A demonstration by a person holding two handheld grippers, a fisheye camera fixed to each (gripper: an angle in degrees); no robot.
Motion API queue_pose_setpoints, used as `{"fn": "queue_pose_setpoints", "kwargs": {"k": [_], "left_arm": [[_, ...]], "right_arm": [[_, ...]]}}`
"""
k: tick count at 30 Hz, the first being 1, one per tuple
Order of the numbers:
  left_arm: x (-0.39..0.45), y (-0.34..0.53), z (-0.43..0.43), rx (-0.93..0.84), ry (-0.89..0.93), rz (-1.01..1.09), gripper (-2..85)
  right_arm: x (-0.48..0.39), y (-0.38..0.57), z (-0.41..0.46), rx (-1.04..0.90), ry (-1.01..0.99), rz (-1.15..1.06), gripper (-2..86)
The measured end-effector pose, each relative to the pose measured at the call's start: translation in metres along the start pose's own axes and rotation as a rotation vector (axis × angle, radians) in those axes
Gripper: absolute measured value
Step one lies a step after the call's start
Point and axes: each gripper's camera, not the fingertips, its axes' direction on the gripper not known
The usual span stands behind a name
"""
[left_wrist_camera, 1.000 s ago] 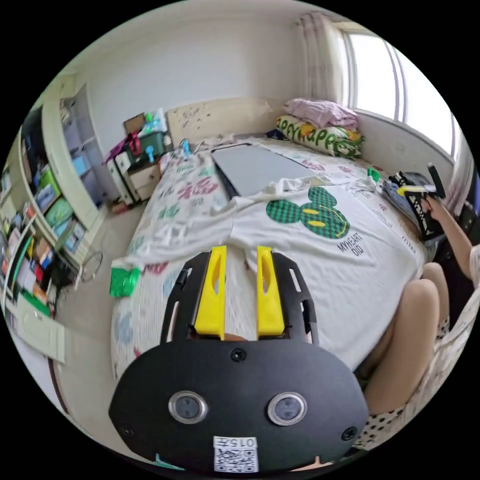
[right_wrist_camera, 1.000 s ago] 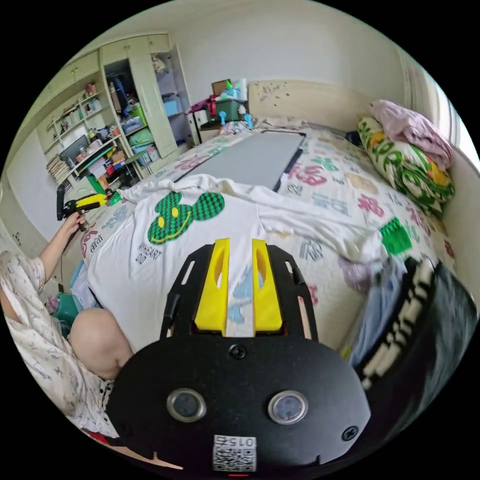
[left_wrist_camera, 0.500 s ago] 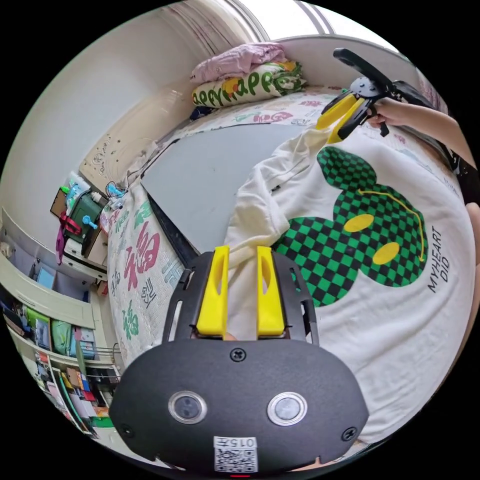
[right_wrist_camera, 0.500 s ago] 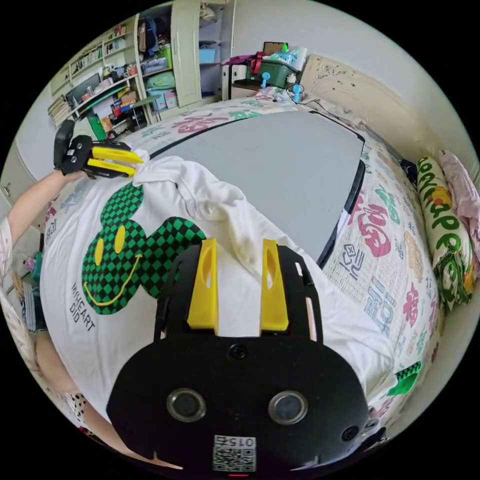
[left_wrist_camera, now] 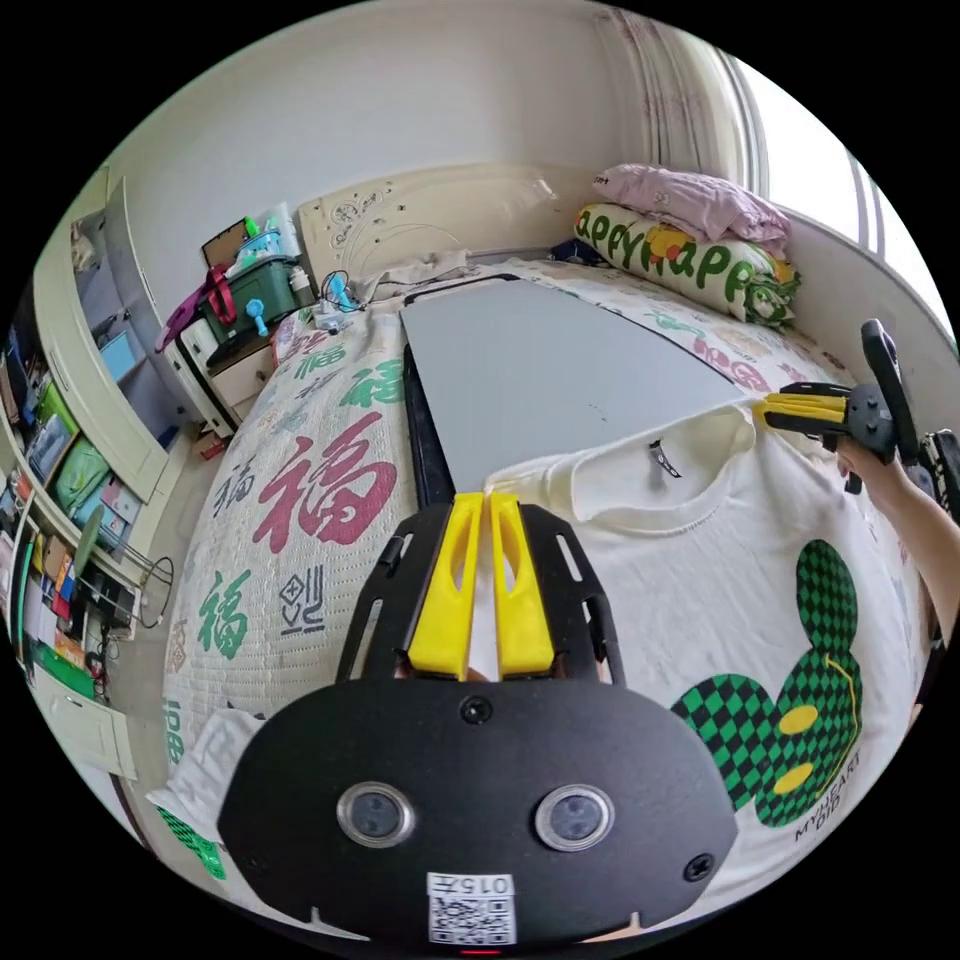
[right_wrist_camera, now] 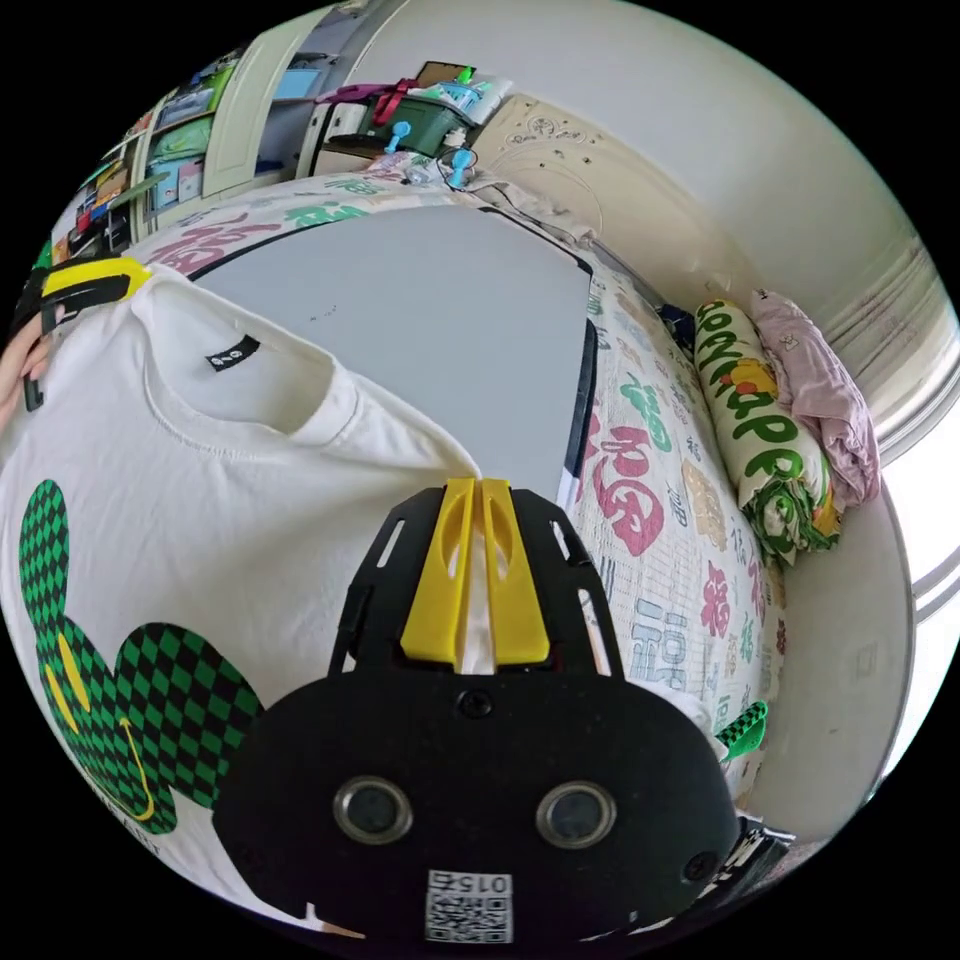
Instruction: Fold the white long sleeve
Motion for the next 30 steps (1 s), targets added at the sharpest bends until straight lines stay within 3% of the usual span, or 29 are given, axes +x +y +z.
{"fn": "queue_pose_setpoints", "kwargs": {"k": [12, 17, 21, 23, 28, 30], "left_arm": [[-0.009, -0.009, 0.075, -0.103, -0.148, 0.043, 1.7], [-0.050, -0.013, 0.076, -0.140, -0.118, -0.006, 4.9], [-0.145, -0.006, 0.035, -0.070, 0.079, -0.228, 5.7], [-0.181, 0.003, 0.003, -0.016, 0.123, -0.285, 5.7], [-0.223, 0.088, -0.117, 0.066, 0.232, -0.217, 5.5], [-0.223, 0.173, -0.194, 0.070, 0.238, -0.147, 5.4]], "right_arm": [[0.053, -0.102, -0.047, -0.063, -0.035, 0.062, 1.8], [0.171, -0.128, -0.115, -0.098, -0.265, 0.229, 10.7], [0.310, -0.107, -0.170, -0.095, -0.526, 0.506, 10.0], [0.383, -0.068, -0.229, 0.020, -0.663, 0.627, 9.4], [0.423, 0.043, -0.386, 0.145, -0.757, 0.496, 8.9], [0.414, 0.107, -0.452, 0.149, -0.800, 0.438, 9.0]]}}
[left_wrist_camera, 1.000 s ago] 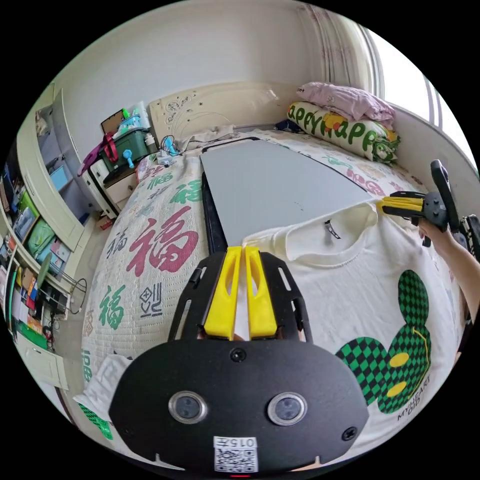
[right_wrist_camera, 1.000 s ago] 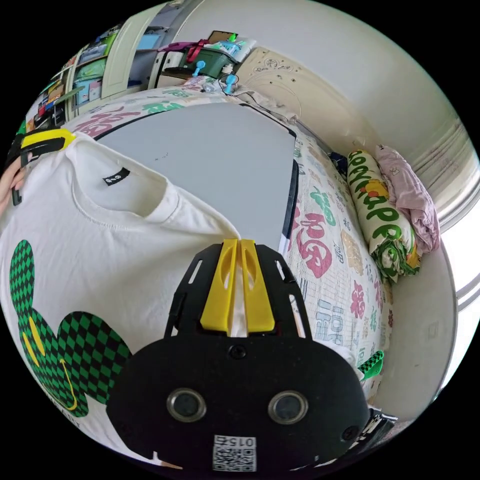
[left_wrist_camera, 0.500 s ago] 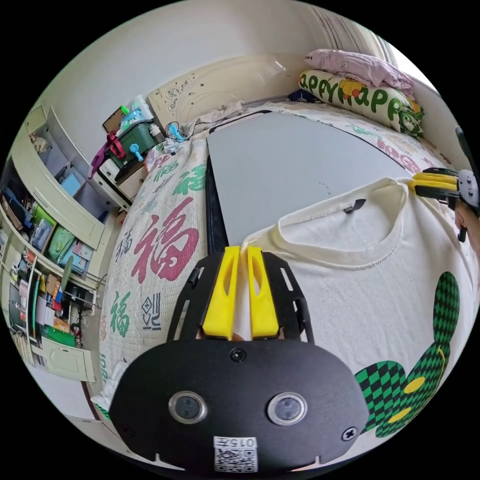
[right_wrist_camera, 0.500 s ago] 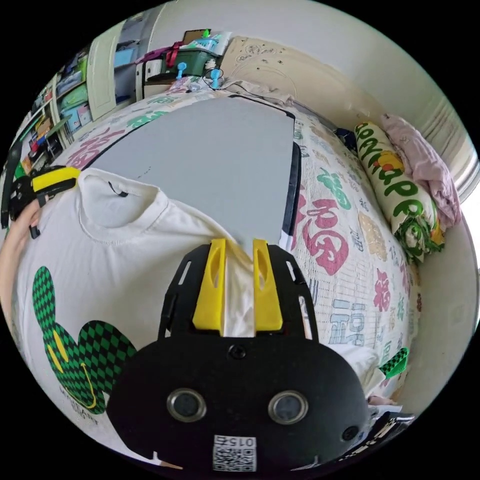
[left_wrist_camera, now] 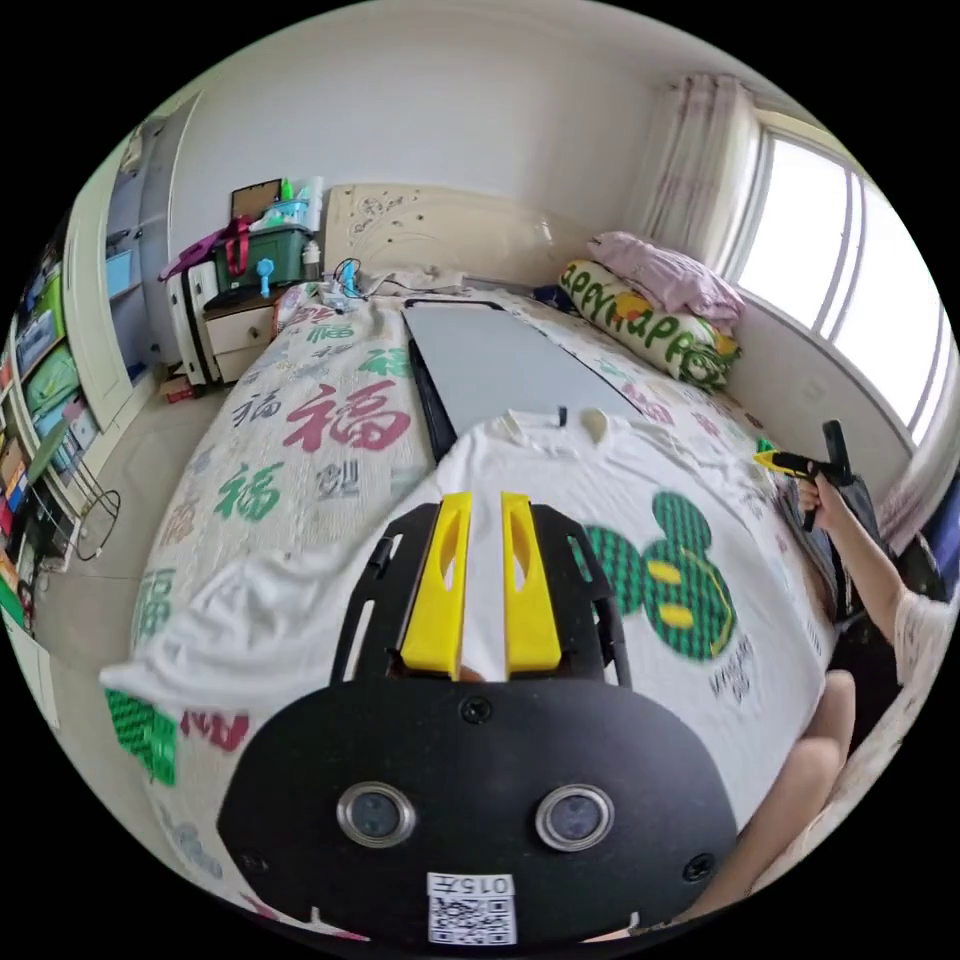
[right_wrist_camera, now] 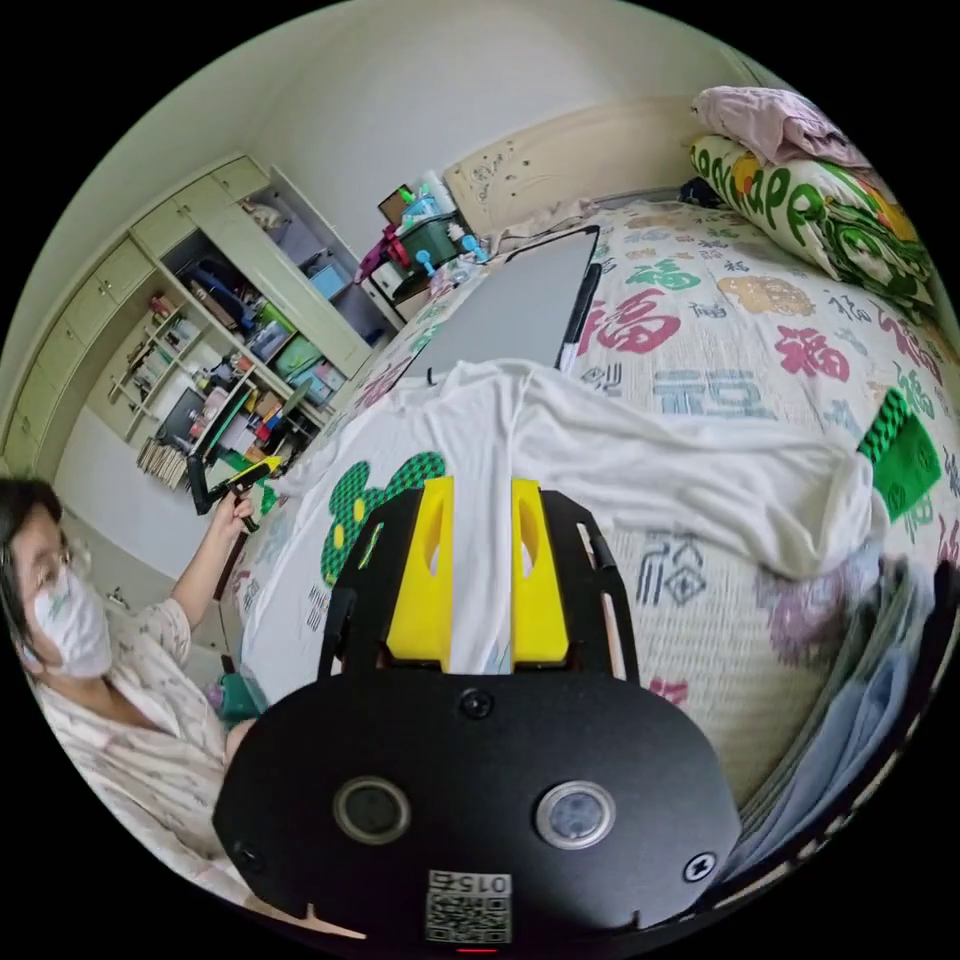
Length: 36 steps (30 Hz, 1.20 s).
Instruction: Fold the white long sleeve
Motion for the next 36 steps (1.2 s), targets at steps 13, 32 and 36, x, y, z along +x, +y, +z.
{"fn": "queue_pose_setpoints", "kwargs": {"k": [13, 32, 36], "left_arm": [[0.011, 0.452, -0.281, -0.053, -0.014, -0.482, 9.0], [0.066, 0.304, -0.261, -0.067, -0.059, -0.388, 7.3], [0.079, 0.257, -0.252, -0.111, -0.062, -0.367, 6.0]], "right_arm": [[-0.123, 0.317, -0.280, 0.179, -0.128, 0.306, 11.7], [-0.218, 0.328, -0.225, -0.268, 0.095, 0.176, 12.5], [-0.229, 0.329, -0.210, -0.199, 0.138, 0.110, 11.4]]}}
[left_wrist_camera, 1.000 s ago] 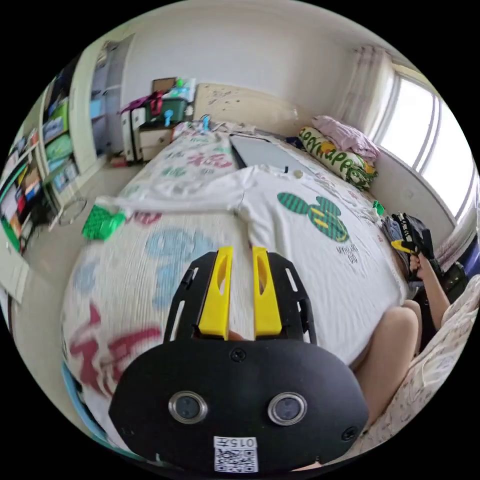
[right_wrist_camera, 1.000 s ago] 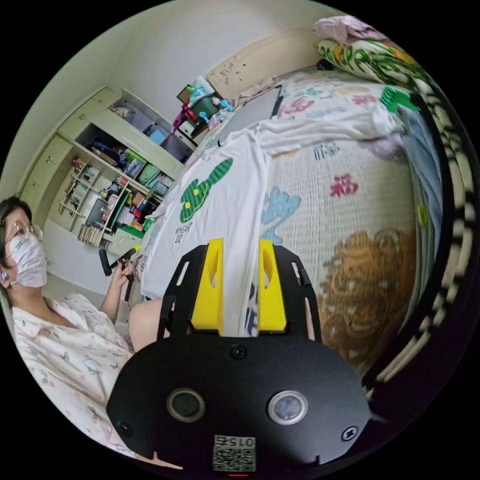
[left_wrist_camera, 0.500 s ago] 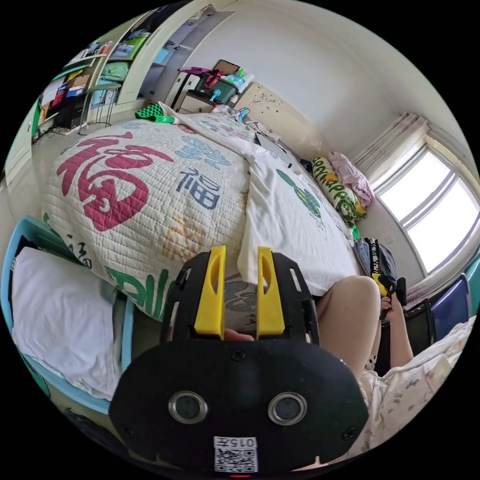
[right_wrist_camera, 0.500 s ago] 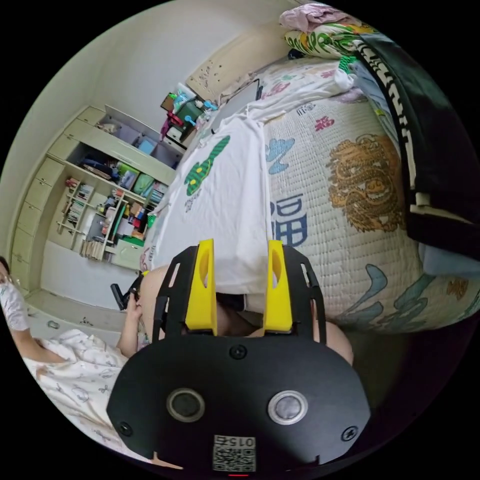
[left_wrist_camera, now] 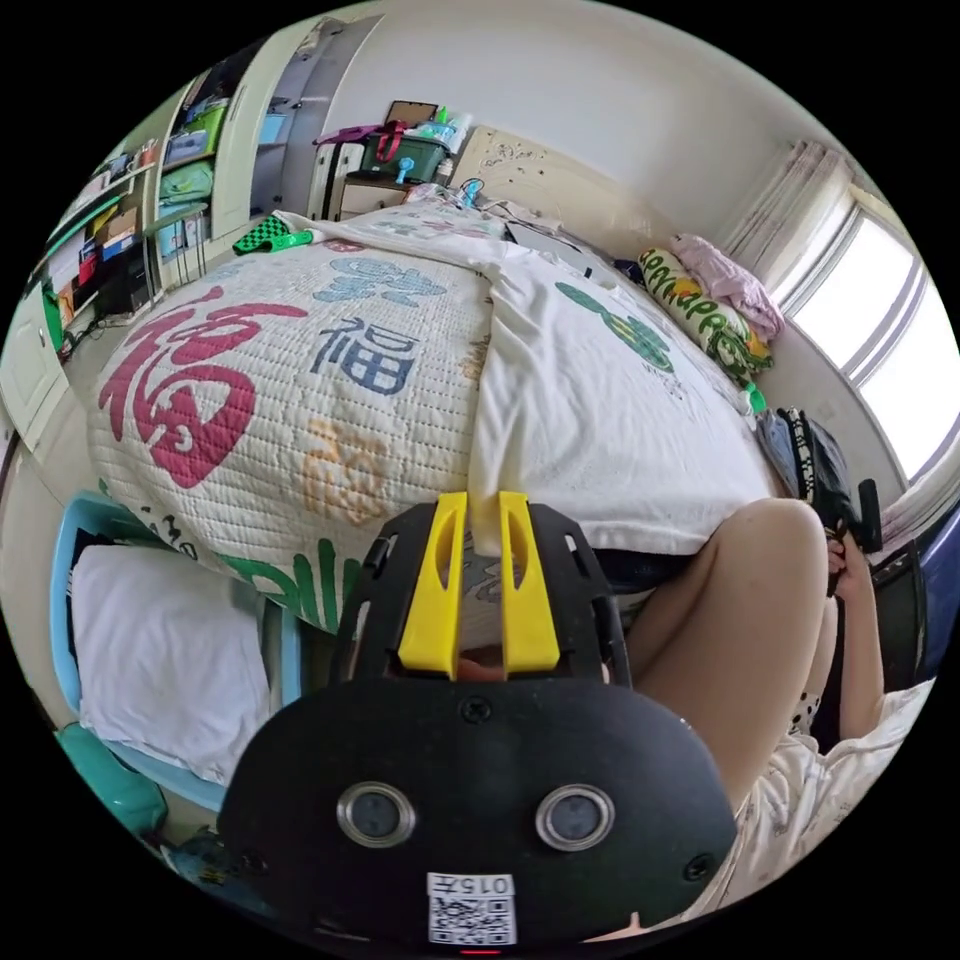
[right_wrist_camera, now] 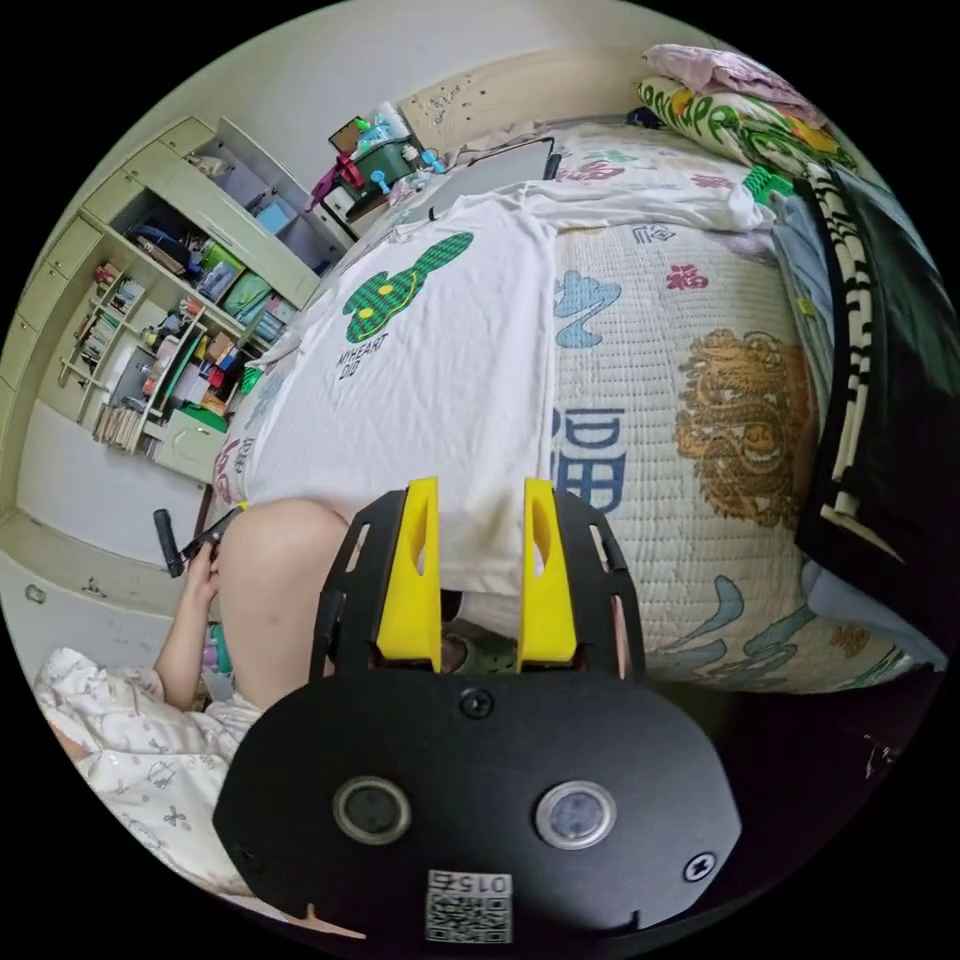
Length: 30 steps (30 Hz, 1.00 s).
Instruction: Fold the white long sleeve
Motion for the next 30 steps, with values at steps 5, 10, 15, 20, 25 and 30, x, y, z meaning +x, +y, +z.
{"fn": "queue_pose_setpoints", "kwargs": {"k": [5, 10, 15, 20, 25, 30], "left_arm": [[0.066, -0.044, 0.005, -0.040, -0.175, 0.183, 5.4], [0.102, -0.076, 0.008, -0.042, -0.227, 0.172, 3.3], [0.142, -0.103, 0.013, -0.018, -0.305, 0.143, 1.2], [0.147, -0.132, 0.004, -0.014, -0.281, 0.061, 1.1], [0.152, -0.151, -0.011, 0.039, -0.288, -0.004, 1.0], [0.164, -0.183, 0.013, -0.020, -0.268, -0.005, 0.7]], "right_arm": [[0.011, 0.025, 0.052, 0.082, 0.271, -0.067, 8.4], [0.045, 0.071, 0.081, 0.161, 0.198, -0.101, 5.6], [0.087, 0.097, 0.087, 0.187, 0.098, -0.087, 1.2], [0.105, 0.122, 0.101, 0.205, 0.174, -0.133, 0.2], [0.144, 0.137, 0.108, 0.228, 0.144, -0.082, 0.0], [0.171, 0.145, 0.131, 0.213, 0.172, -0.081, 0.0]]}}
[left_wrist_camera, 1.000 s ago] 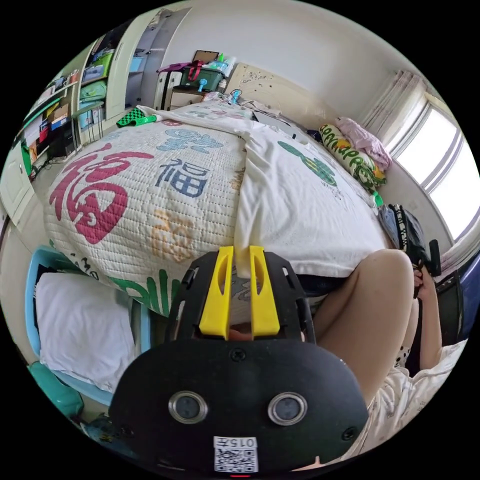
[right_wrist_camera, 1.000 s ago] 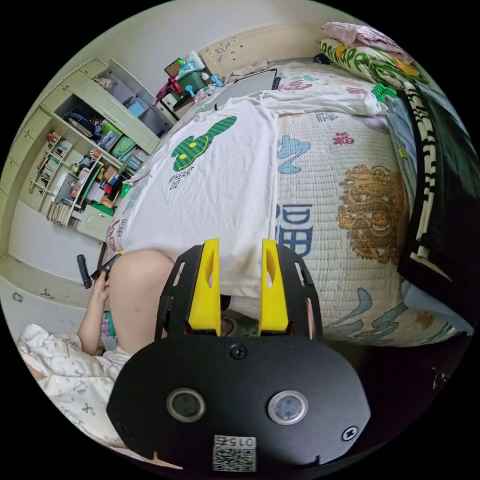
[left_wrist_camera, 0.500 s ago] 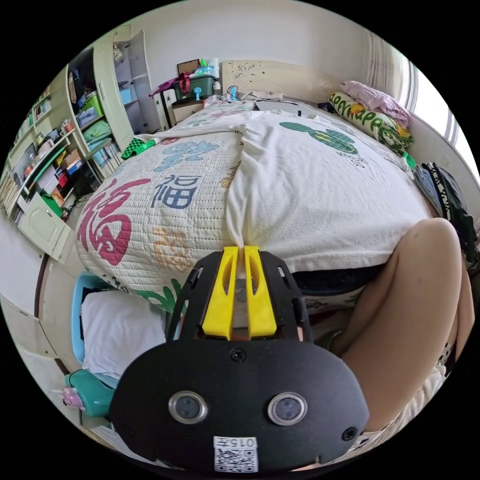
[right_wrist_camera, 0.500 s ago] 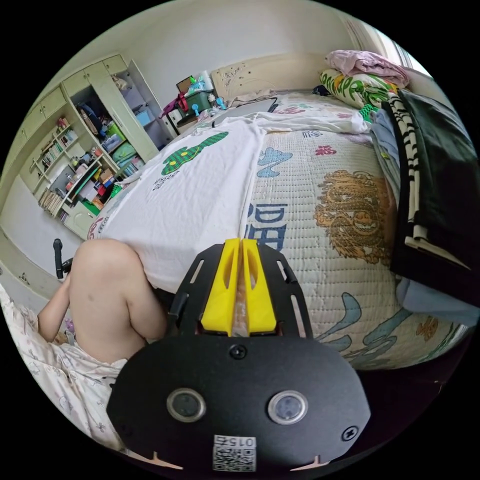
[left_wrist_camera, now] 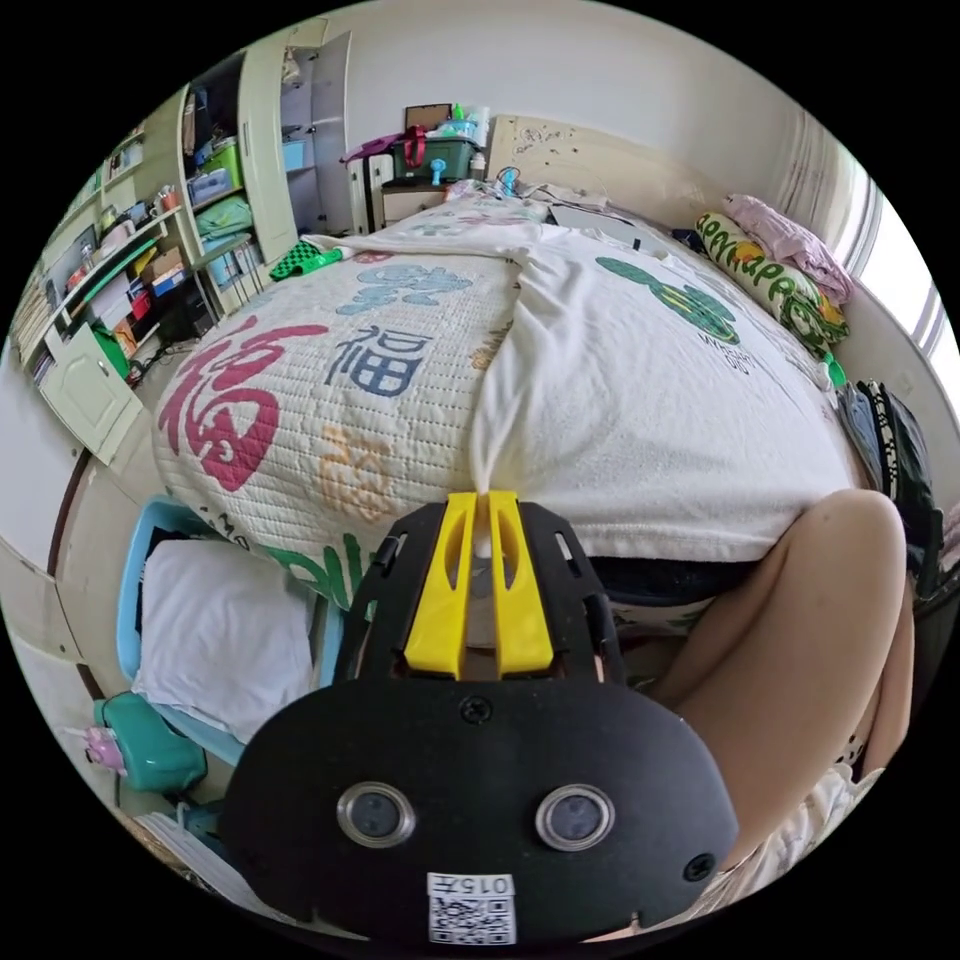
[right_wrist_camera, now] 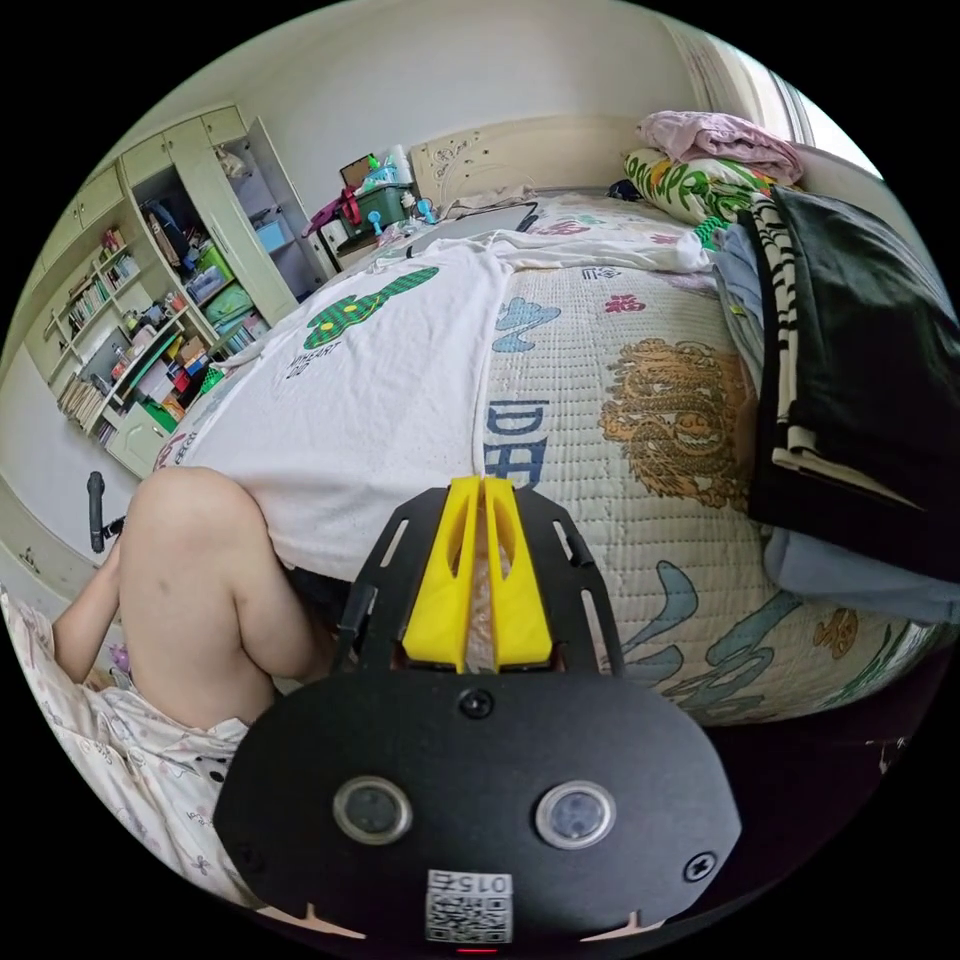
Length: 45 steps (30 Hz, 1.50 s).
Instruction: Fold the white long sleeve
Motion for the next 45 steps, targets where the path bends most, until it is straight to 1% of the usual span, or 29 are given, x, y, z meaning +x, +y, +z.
{"fn": "queue_pose_setpoints", "kwargs": {"k": [2, 4, 6, 9, 11, 14, 23, 27, 33, 45], "left_arm": [[0.000, -0.009, 0.007, 0.003, 0.022, -0.050, 0.6], [0.011, -0.020, 0.009, -0.007, -0.003, -0.012, 0.5], [0.037, -0.032, 0.011, -0.010, -0.082, 0.075, 0.5], [0.061, -0.045, 0.016, -0.015, -0.150, 0.120, 0.4], [0.067, -0.052, 0.019, -0.011, -0.160, 0.110, 0.4], [0.069, -0.060, 0.023, 0.004, -0.149, 0.086, 0.3], [0.073, -0.092, 0.041, 0.007, -0.124, 0.044, 0.3], [0.069, -0.115, 0.052, -0.029, -0.092, 0.040, 0.3], [0.067, -0.147, 0.070, -0.086, -0.063, 0.090, 0.3], [0.064, -0.182, 0.096, -0.100, -0.048, 0.120, 0.3]], "right_arm": [[0.008, 0.005, 0.015, -0.007, 0.018, -0.013, 0.1], [0.016, 0.008, 0.025, -0.016, 0.024, -0.009, 0.1], [0.019, 0.010, 0.036, -0.033, 0.057, -0.036, 0.1], [0.015, 0.013, 0.057, -0.053, 0.142, -0.094, 0.1], [0.013, 0.018, 0.074, -0.061, 0.207, -0.141, 0.1], [0.020, 0.024, 0.091, -0.059, 0.251, -0.170, 0.1], [0.098, 0.036, 0.115, -0.032, 0.139, -0.080, 0.1], [0.114, 0.041, 0.127, -0.031, 0.157, -0.096, 0.1], [0.141, 0.047, 0.147, -0.030, 0.173, -0.105, 0.1], [0.184, 0.061, 0.182, -0.029, 0.191, -0.116, 0.2]]}}
